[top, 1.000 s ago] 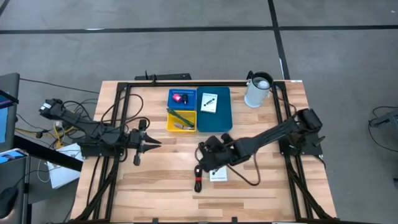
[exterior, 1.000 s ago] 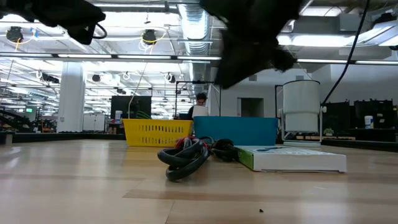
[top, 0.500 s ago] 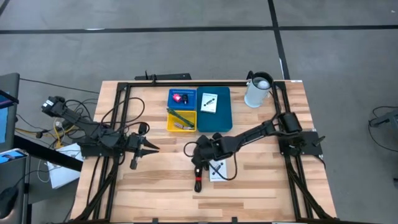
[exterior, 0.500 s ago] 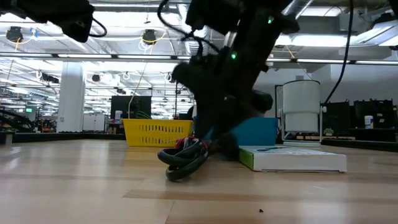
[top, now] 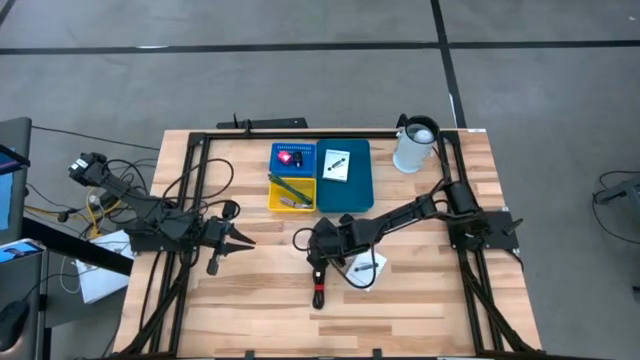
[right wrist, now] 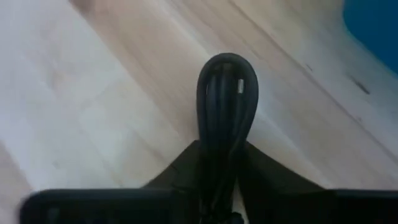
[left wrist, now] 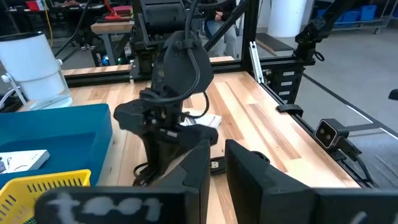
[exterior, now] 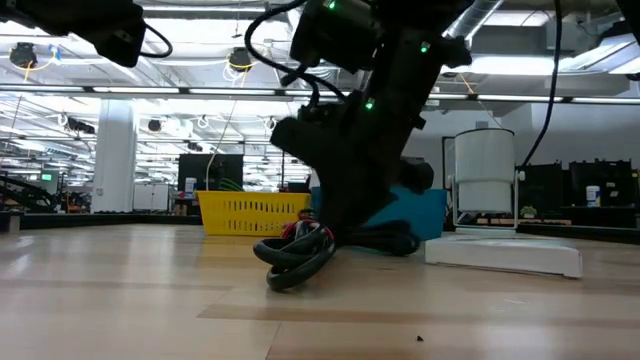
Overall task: Pick and place items into bin
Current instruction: Put the top black USB cable into the yellow basket
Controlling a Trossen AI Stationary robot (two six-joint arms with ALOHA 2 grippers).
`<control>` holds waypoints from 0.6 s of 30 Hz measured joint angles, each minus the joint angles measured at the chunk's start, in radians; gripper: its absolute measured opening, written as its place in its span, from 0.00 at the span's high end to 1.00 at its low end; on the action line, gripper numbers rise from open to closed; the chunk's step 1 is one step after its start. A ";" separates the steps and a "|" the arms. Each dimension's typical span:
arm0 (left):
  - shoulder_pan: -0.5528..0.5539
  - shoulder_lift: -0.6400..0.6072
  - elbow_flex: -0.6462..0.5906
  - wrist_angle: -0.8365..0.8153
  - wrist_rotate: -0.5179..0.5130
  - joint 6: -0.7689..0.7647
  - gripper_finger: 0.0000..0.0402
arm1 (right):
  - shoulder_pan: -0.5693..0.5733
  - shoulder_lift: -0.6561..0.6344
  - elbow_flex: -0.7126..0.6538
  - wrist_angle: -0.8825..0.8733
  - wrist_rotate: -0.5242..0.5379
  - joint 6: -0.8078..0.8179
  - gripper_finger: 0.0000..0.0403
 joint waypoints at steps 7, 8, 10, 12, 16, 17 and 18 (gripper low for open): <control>0.000 0.000 0.000 0.000 0.000 -0.002 0.90 | -0.006 -0.097 -0.001 0.083 0.042 -0.106 0.85; 0.000 0.000 0.000 0.000 0.000 -0.002 0.90 | -0.012 -0.108 -0.001 0.108 0.054 -0.135 0.85; 0.000 0.000 0.000 0.001 0.000 -0.002 0.90 | -0.024 -0.133 -0.002 0.180 0.074 -0.210 0.85; 0.000 0.000 0.000 0.001 0.000 -0.002 0.90 | -0.041 -0.155 -0.001 0.272 0.089 -0.296 0.85; 0.000 0.000 0.000 0.001 0.000 -0.002 0.90 | -0.087 -0.165 0.000 0.447 0.076 -0.498 0.85; 0.000 0.000 0.000 0.001 0.000 -0.002 0.90 | -0.101 -0.164 0.000 0.489 0.061 -0.544 0.85; 0.000 0.000 0.000 0.000 0.000 -0.003 0.90 | -0.115 -0.163 0.000 0.530 0.046 -0.583 0.85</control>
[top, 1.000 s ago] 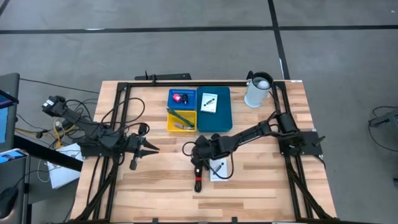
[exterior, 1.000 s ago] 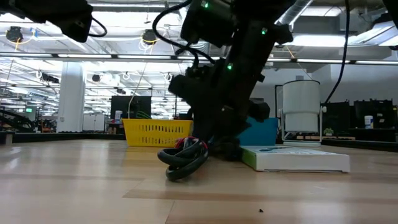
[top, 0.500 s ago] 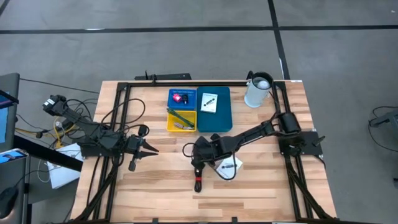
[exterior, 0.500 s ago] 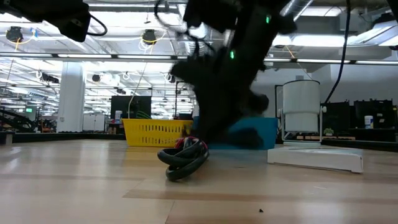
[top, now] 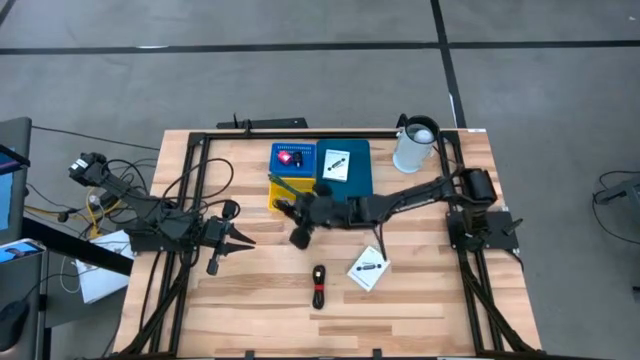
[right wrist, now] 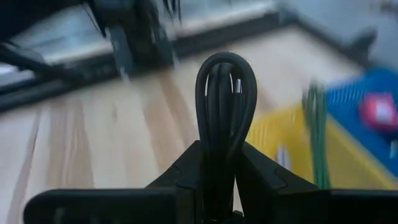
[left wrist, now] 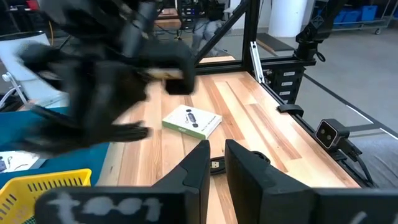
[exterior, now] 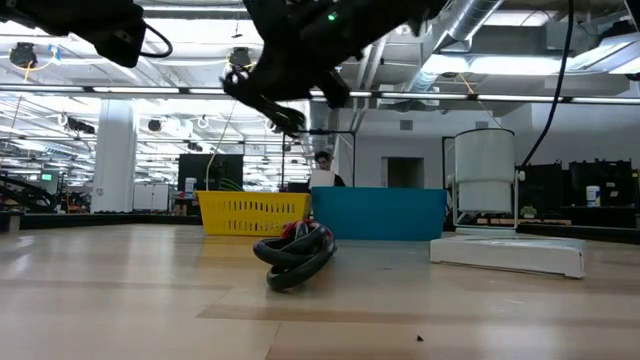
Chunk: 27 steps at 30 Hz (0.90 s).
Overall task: Pick and place items into bin
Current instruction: Put the top black USB cable into the yellow basket
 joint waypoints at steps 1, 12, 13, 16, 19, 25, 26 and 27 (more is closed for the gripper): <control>0.000 0.000 0.000 -0.001 0.000 -0.001 0.90 | -0.013 0.003 0.000 0.040 -0.006 -0.032 0.85; 0.000 0.000 0.000 -0.004 0.000 -0.001 0.90 | -0.137 0.007 0.000 0.113 0.023 -0.148 0.85; 0.000 0.000 0.000 -0.004 0.000 -0.001 0.90 | -0.147 0.007 0.000 0.111 0.015 -0.148 0.85; 0.000 0.000 0.000 -0.004 0.000 -0.001 0.90 | -0.175 0.007 -0.001 0.109 -0.026 -0.154 0.85; 0.000 0.000 0.000 -0.004 0.000 -0.001 0.90 | -0.189 0.007 -0.001 0.109 -0.047 -0.170 0.85; 0.000 0.000 0.000 -0.007 0.000 -0.001 0.90 | -0.191 0.007 -0.001 0.110 -0.056 -0.180 0.85; 0.000 0.000 0.000 -0.008 0.000 -0.001 0.90 | -0.191 0.007 -0.001 0.110 -0.056 -0.180 0.85; 0.000 0.000 0.000 -0.009 0.000 -0.002 0.90 | -0.191 0.007 -0.001 0.110 -0.056 -0.180 0.84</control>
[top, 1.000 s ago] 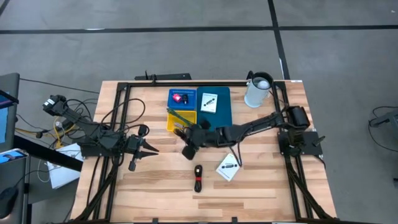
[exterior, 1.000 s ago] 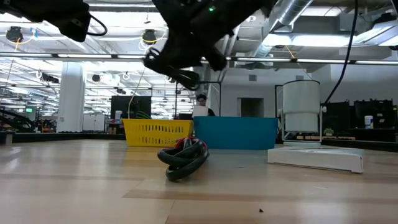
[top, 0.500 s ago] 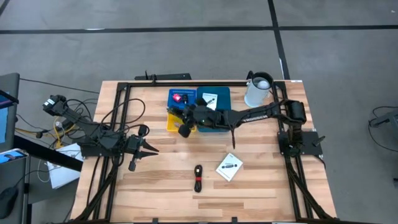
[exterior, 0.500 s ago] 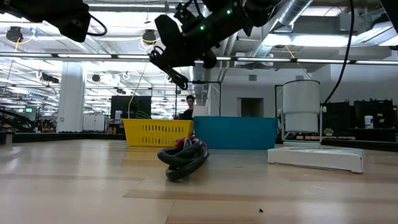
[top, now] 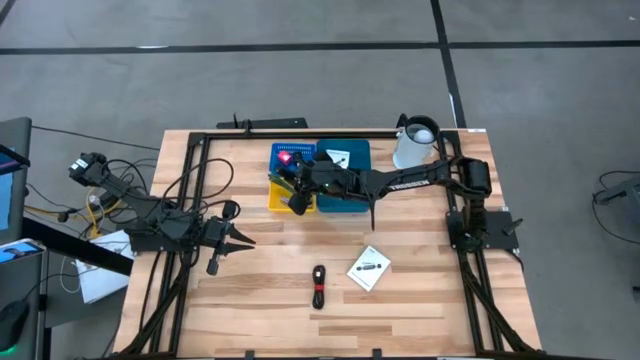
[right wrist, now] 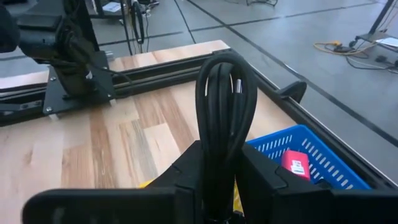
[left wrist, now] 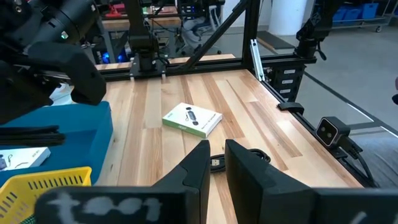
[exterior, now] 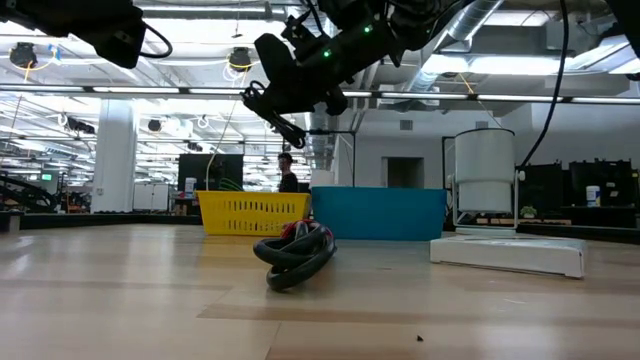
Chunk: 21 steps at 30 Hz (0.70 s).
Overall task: Pick and place items into bin
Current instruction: Put the top black USB cable into the yellow basket
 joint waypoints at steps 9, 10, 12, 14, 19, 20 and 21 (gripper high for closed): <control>0.000 0.000 0.000 -0.001 0.000 0.000 0.90 | -0.009 0.000 0.000 0.008 0.000 -0.014 0.82; 0.000 0.000 0.000 -0.001 0.000 0.000 0.90 | -0.009 0.000 0.000 0.008 0.000 -0.023 0.82; 0.000 0.000 0.000 -0.001 0.000 0.000 0.90 | -0.009 0.000 0.000 0.008 0.000 -0.034 0.80; 0.000 0.000 0.000 -0.001 0.000 0.000 0.90 | -0.009 0.000 0.000 0.008 0.000 -0.036 0.78; 0.000 0.000 0.000 -0.001 0.000 0.005 0.90 | -0.016 0.000 0.000 0.009 0.000 -0.037 0.73; 0.000 0.000 0.000 -0.001 0.000 0.007 0.90 | -0.020 0.000 0.000 0.009 0.000 -0.036 0.73; 0.000 0.000 0.000 -0.001 0.000 0.007 0.90 | -0.021 0.000 0.000 0.009 0.000 -0.036 0.72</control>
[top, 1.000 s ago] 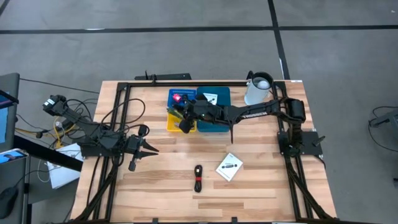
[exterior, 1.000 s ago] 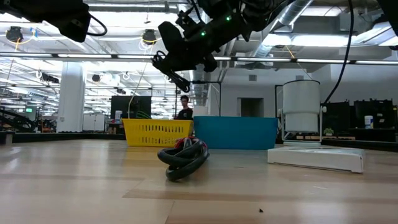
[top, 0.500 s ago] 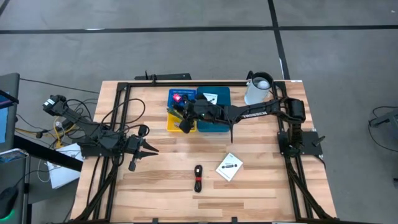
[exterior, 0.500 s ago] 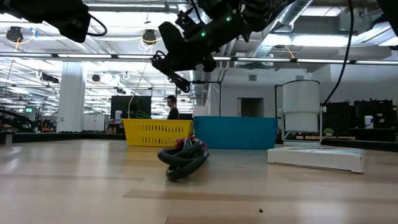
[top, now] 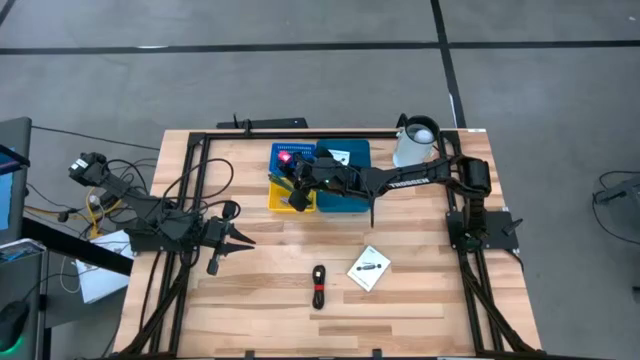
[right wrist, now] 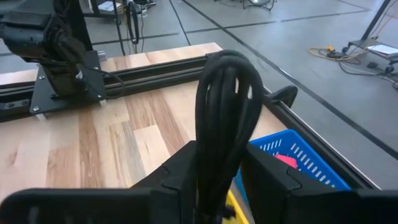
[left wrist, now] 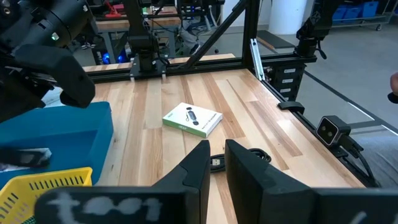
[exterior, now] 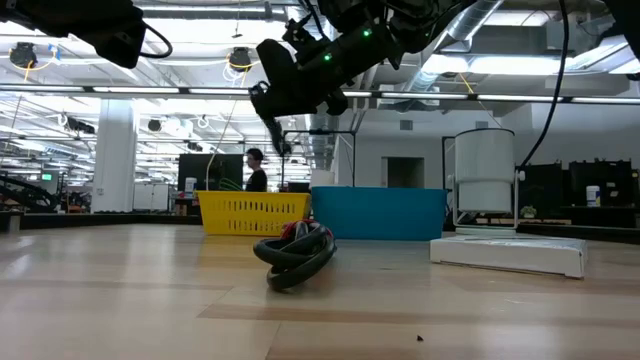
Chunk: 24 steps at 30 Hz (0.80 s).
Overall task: Pick and place items into bin
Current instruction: Put the top black USB cable into the yellow basket
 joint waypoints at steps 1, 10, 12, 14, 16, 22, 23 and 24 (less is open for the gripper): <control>0.000 0.000 0.000 0.000 0.000 0.000 0.90 | -0.001 0.000 0.000 0.000 0.000 0.000 0.71; 0.000 0.000 0.000 0.000 0.000 0.002 0.90 | 0.000 0.000 0.000 0.000 0.000 0.000 0.67; 0.000 0.000 0.000 0.000 0.000 0.002 0.90 | 0.000 0.000 0.000 0.000 0.000 0.000 0.67; 0.000 0.000 0.000 0.000 0.000 0.002 0.90 | 0.000 0.000 0.000 0.000 0.000 0.000 0.67; 0.000 0.000 0.000 0.000 0.000 0.002 0.90 | 0.000 0.000 0.000 0.000 0.000 0.000 0.67; 0.000 0.000 0.000 0.000 0.000 0.002 0.90 | 0.001 0.000 0.000 -0.002 0.000 0.000 0.67; 0.000 0.000 0.000 0.000 0.000 0.002 0.90 | 0.001 0.000 0.000 -0.003 0.000 0.000 0.67; 0.000 0.000 0.000 0.000 0.000 0.002 0.90 | 0.002 0.000 0.000 -0.006 0.000 0.000 0.66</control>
